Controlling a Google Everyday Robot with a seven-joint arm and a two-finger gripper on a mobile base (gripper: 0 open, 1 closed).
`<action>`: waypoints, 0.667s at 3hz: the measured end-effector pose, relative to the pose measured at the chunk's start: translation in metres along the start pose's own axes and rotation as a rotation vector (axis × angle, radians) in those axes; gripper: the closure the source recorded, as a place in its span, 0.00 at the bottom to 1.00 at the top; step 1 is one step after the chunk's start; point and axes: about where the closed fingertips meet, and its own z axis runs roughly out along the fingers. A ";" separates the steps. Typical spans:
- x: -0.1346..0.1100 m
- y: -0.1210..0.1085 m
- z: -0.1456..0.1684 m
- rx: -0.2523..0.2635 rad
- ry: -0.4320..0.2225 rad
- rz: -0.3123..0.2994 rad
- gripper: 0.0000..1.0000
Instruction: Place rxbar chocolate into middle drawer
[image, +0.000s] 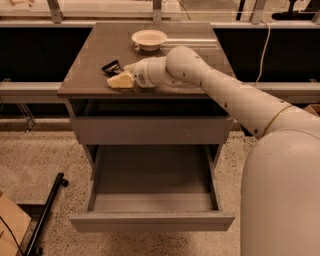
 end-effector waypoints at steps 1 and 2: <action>-0.003 0.001 -0.002 0.002 -0.006 -0.006 0.87; -0.016 0.007 -0.010 0.003 -0.024 -0.032 1.00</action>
Offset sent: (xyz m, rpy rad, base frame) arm -0.0163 -0.0044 0.0422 0.0064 -0.0876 0.0123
